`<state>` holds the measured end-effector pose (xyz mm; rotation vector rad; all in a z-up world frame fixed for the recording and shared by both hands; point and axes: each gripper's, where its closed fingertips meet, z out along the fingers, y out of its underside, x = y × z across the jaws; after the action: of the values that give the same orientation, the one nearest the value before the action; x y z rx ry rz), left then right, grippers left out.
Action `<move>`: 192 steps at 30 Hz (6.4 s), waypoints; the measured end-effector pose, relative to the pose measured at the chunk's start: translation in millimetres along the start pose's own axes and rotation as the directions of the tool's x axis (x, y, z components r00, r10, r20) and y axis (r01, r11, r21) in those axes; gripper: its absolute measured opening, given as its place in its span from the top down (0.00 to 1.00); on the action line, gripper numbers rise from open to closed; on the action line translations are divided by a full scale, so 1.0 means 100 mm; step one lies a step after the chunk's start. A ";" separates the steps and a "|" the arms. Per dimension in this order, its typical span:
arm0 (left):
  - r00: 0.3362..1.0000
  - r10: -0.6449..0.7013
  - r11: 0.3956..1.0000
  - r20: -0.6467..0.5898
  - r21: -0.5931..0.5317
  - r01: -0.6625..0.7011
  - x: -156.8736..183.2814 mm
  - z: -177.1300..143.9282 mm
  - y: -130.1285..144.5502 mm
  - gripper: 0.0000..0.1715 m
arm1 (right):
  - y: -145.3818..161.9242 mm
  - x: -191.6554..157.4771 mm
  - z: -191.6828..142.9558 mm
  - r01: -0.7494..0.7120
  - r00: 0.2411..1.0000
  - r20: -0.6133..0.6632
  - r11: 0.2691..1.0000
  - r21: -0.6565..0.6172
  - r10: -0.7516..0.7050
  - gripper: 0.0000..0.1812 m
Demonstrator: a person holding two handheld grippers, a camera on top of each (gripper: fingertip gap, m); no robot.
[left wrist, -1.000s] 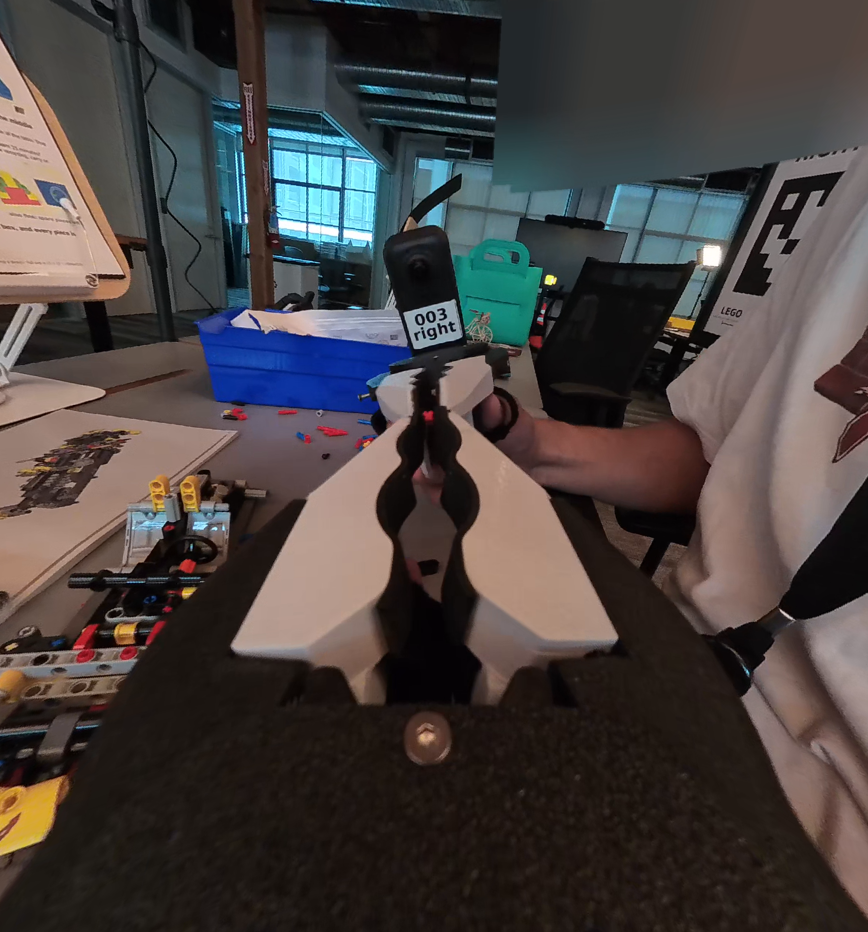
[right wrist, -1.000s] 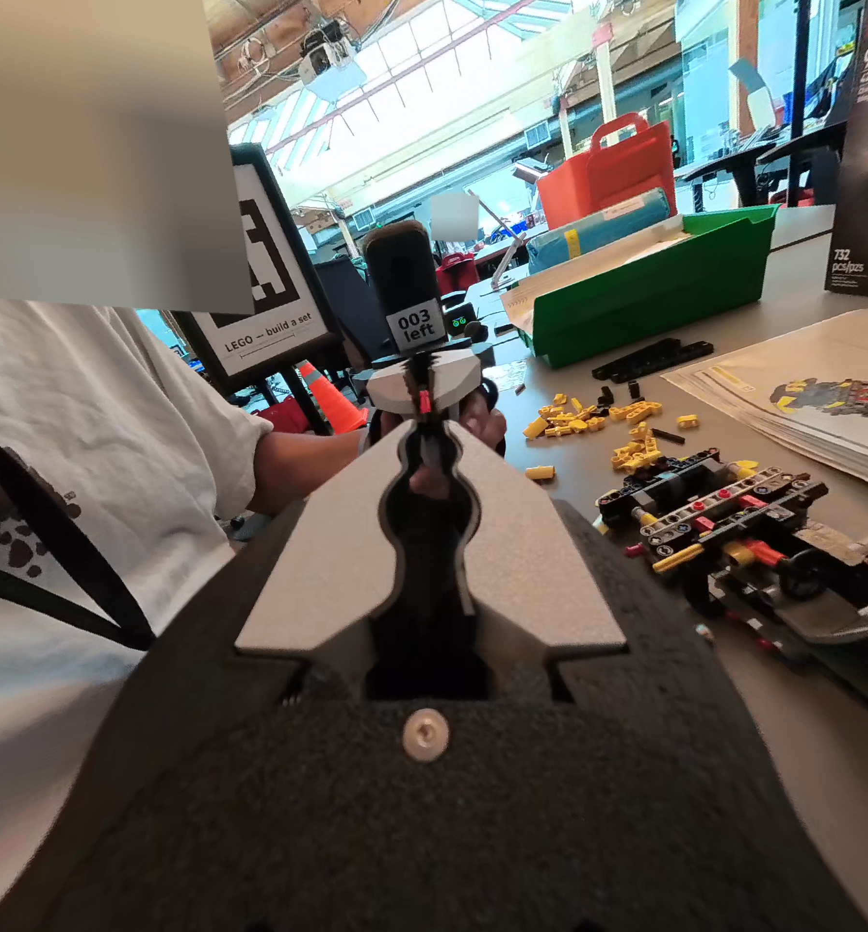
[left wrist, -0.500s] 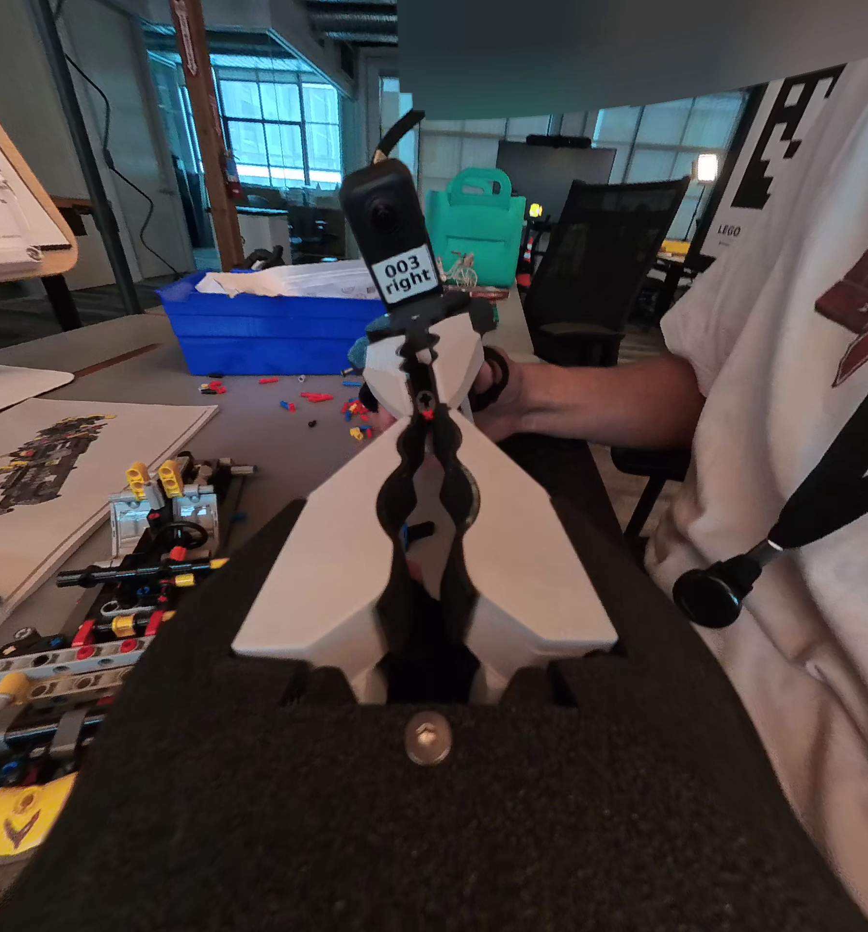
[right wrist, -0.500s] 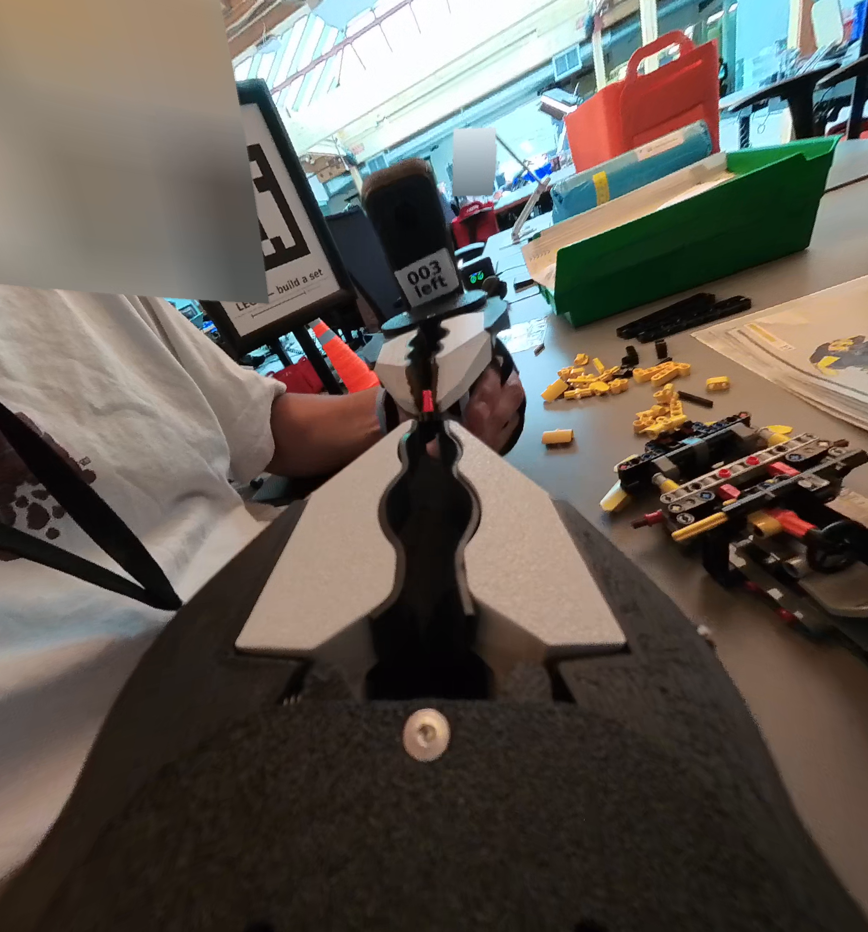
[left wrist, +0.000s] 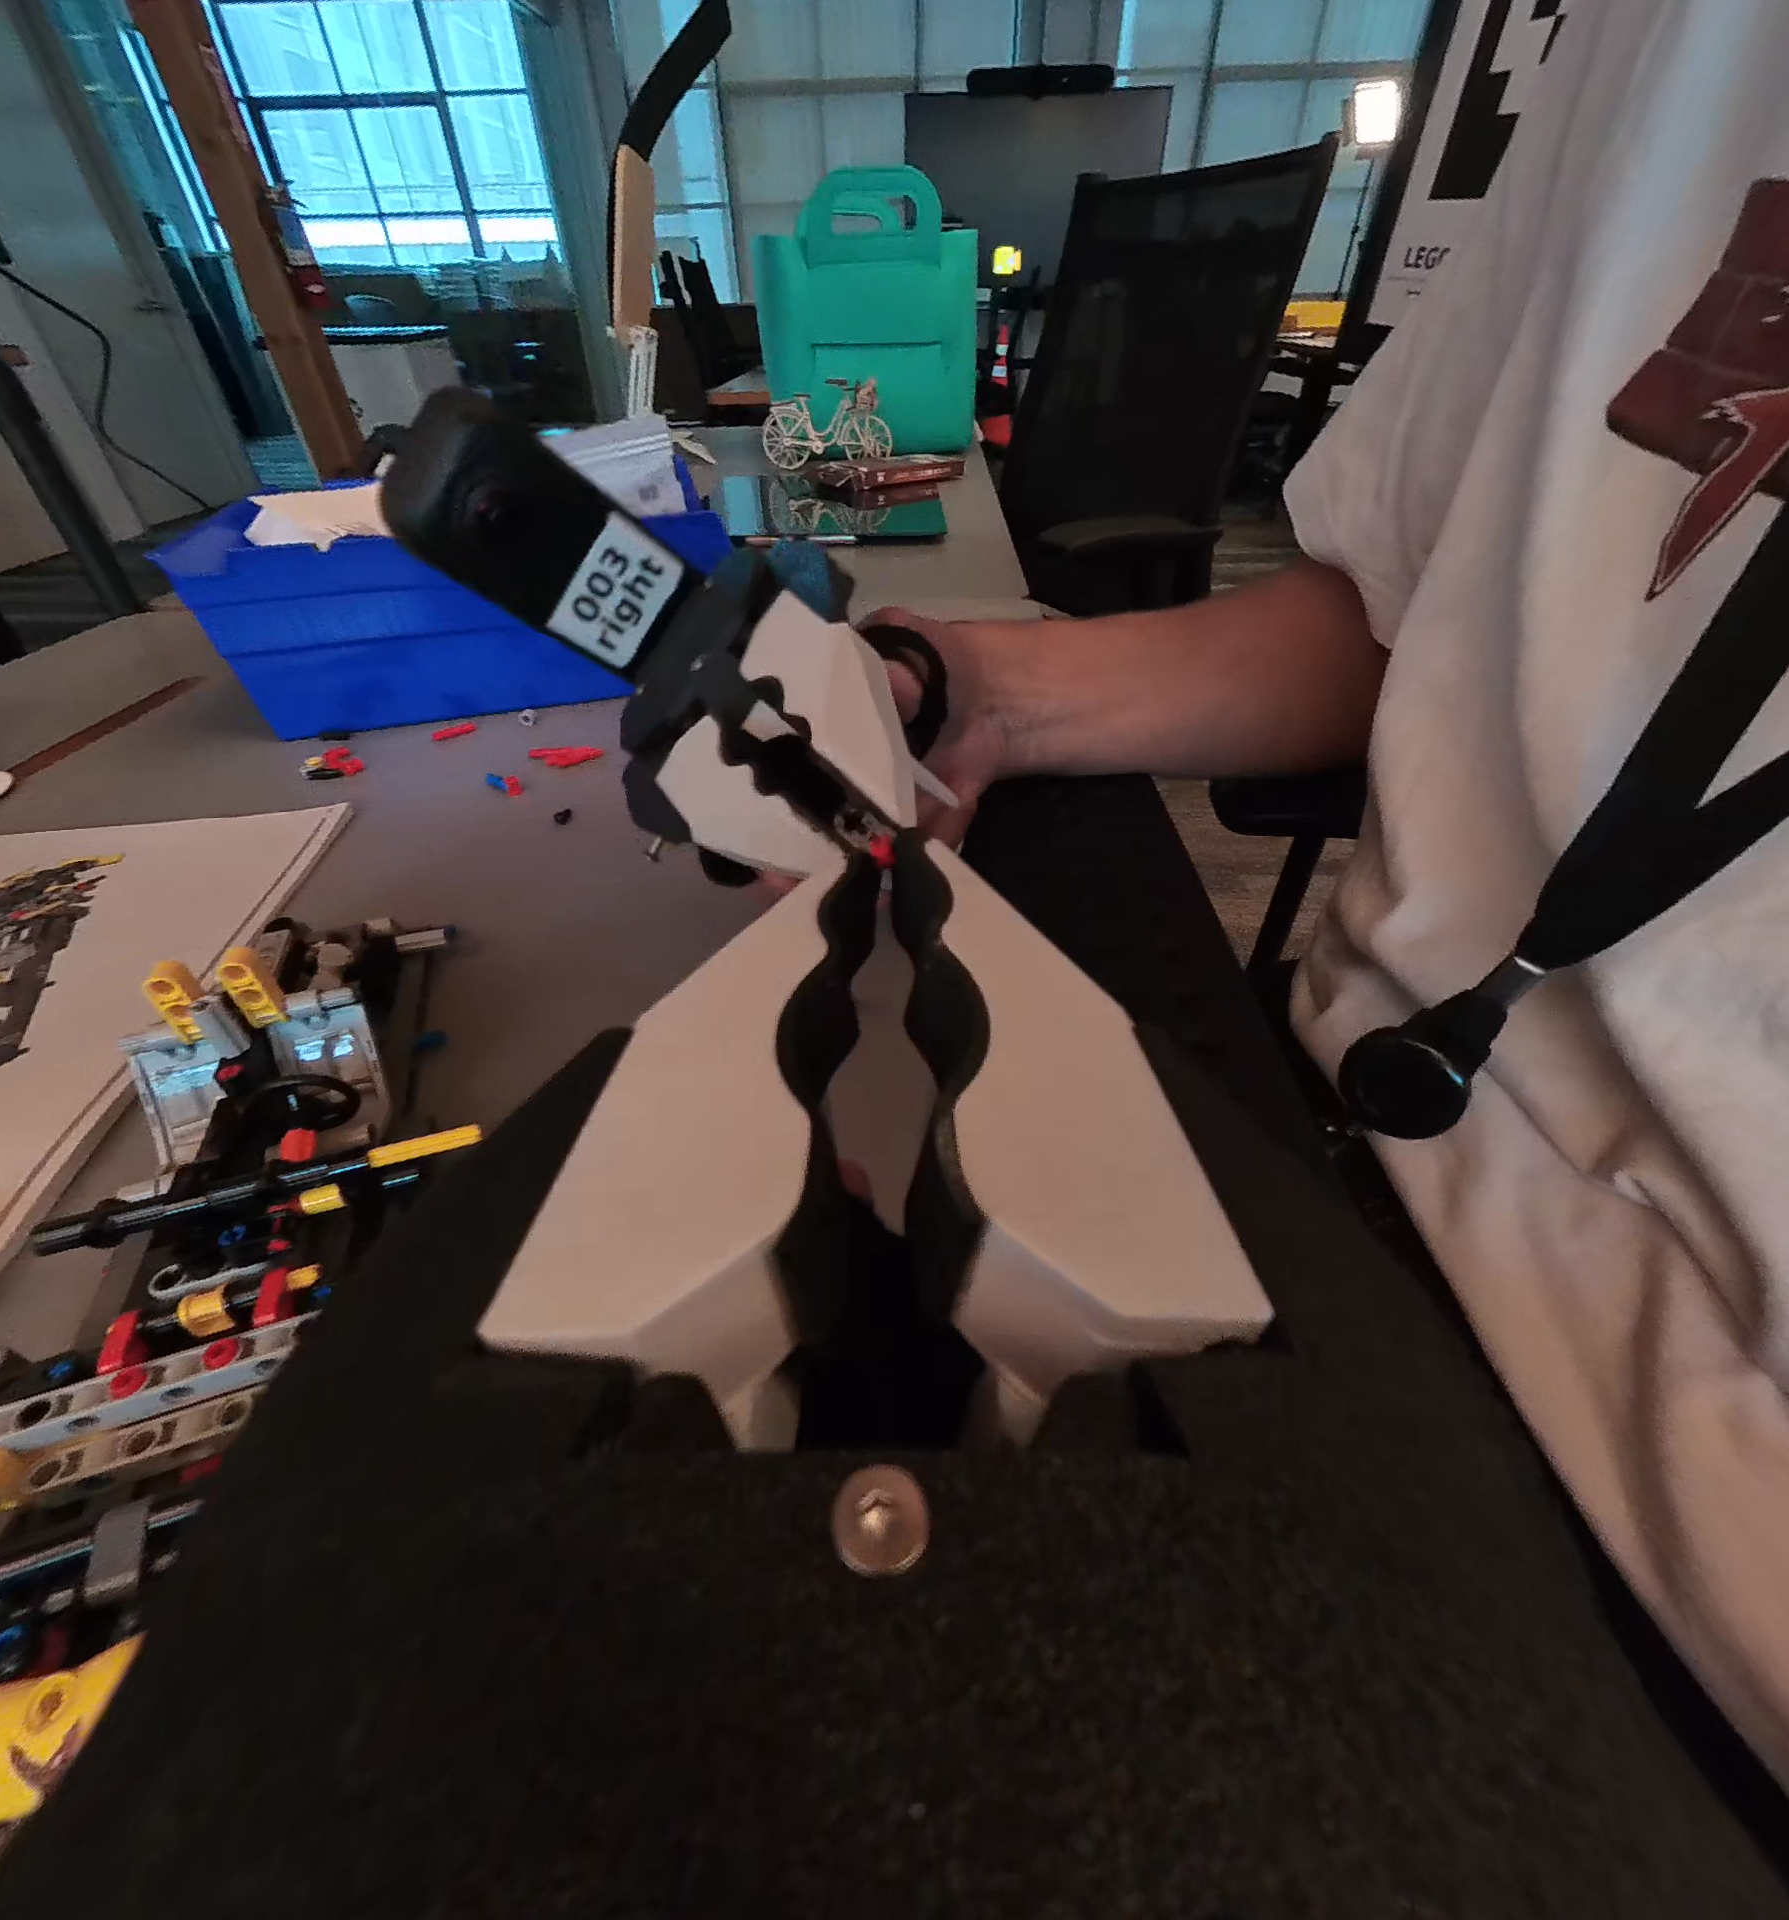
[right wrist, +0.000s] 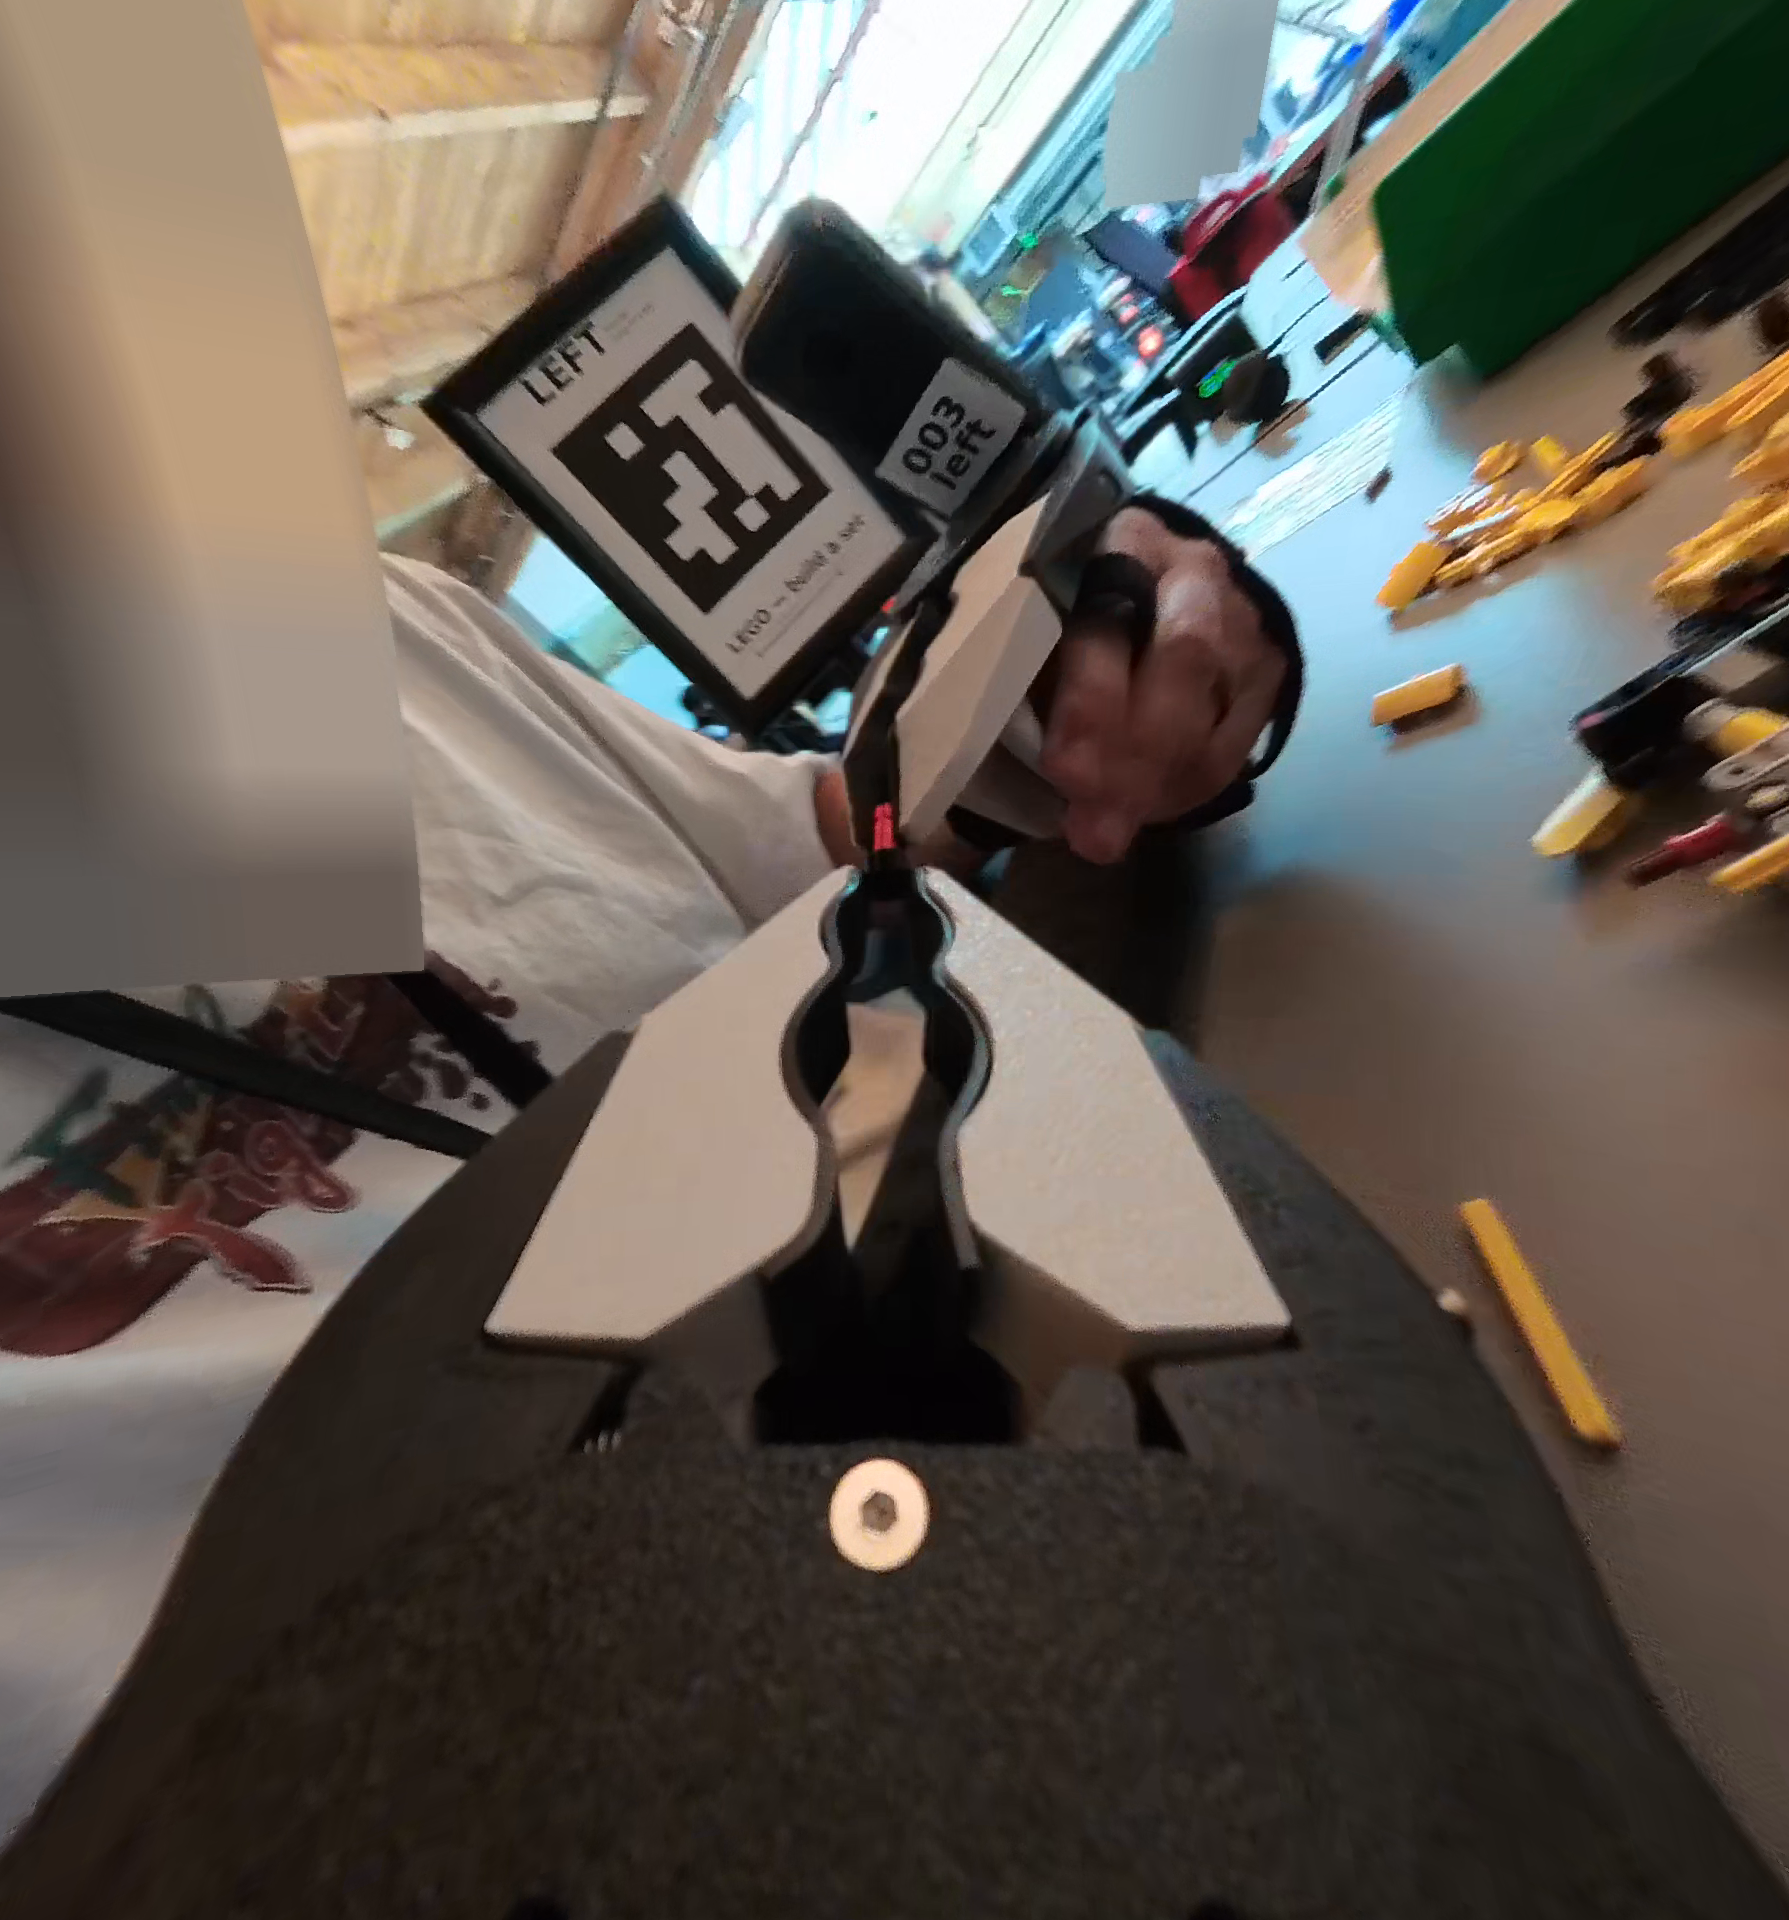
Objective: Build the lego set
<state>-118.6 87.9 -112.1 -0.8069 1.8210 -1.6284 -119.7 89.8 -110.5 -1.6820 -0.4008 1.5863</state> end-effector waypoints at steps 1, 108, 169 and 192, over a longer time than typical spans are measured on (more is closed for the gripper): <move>1.000 0.002 1.000 -0.003 -0.003 -0.002 0.00 0.00 0.00 1.00 | 0.01 0.00 0.00 -0.033 0.999 0.021 0.999 -0.003 0.033 0.97; 0.346 0.826 0.560 0.444 -0.715 -0.419 -0.82 -0.09 0.25 0.93 | -0.31 0.71 -0.04 0.346 0.698 -0.665 0.938 -0.011 -0.266 0.91; 0.917 -0.157 0.988 0.366 0.062 0.144 -0.73 -0.27 0.04 0.93 | -0.55 0.54 -0.18 0.277 0.893 -0.426 0.924 0.263 -0.146 0.87; 0.996 -0.041 0.997 0.083 0.069 0.036 -0.13 -0.08 -0.08 0.93 | -0.22 0.11 0.19 -0.196 0.977 0.115 0.966 0.169 0.178 0.90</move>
<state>-115.4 102.1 -103.5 -0.8726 1.6932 -1.6453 -129.9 118.0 -101.3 -1.5445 -0.1451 1.7921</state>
